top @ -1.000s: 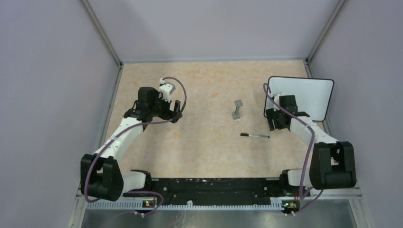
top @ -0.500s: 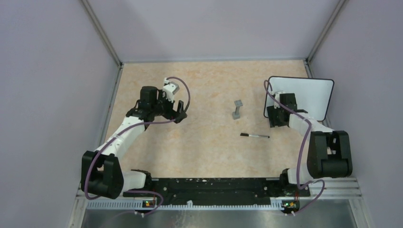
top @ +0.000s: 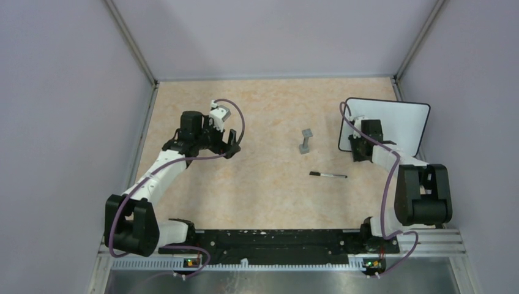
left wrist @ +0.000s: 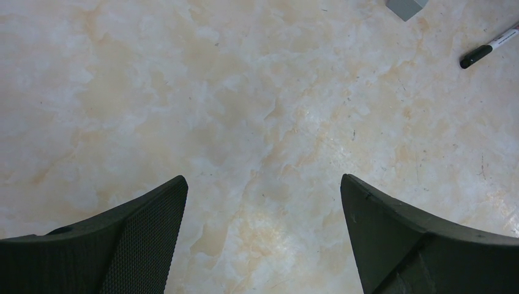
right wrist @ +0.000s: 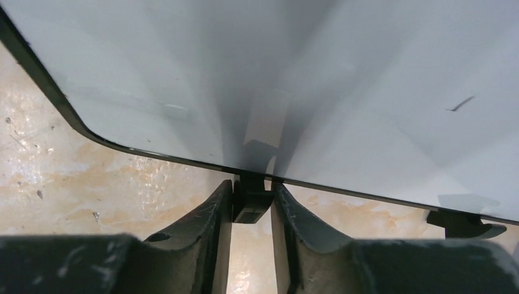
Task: Write a sentence on the whiteboard
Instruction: Move the whiteboard to the center of the board.
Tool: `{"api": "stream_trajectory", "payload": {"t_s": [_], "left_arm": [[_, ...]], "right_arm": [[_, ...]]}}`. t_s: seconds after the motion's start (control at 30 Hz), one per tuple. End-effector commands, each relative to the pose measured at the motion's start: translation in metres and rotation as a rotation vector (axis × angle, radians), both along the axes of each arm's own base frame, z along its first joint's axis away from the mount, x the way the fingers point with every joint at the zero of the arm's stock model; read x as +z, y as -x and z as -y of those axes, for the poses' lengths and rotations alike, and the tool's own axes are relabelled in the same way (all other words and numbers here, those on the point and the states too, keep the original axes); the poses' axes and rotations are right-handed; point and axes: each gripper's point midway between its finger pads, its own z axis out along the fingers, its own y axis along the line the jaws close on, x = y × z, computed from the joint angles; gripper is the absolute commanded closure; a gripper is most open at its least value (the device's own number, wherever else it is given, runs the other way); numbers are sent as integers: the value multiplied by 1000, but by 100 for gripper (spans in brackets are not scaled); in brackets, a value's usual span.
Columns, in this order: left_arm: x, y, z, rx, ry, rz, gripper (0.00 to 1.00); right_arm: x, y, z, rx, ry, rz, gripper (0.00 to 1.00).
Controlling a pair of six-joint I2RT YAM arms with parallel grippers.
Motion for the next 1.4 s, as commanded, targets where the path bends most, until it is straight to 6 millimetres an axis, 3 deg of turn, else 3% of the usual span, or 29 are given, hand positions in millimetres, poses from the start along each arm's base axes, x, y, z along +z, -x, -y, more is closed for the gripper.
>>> {"api": "stream_trajectory", "payload": {"t_s": [0.0, 0.1, 0.7, 1.03, 1.37], "left_arm": [[13, -7, 2, 7, 10, 50, 1], [12, -8, 0, 19, 3, 47, 1], [13, -6, -6, 36, -24, 50, 1], [15, -5, -7, 36, -26, 52, 1], [18, -7, -10, 69, -31, 38, 1]], "right_arm": [[11, -19, -10, 48, -43, 55, 82], [10, -16, -18, 87, -76, 40, 100], [10, 28, -88, 471, -211, -9, 100], [3, 28, -115, 507, -243, -60, 100], [9, 28, -159, 611, -270, -65, 100]]}}
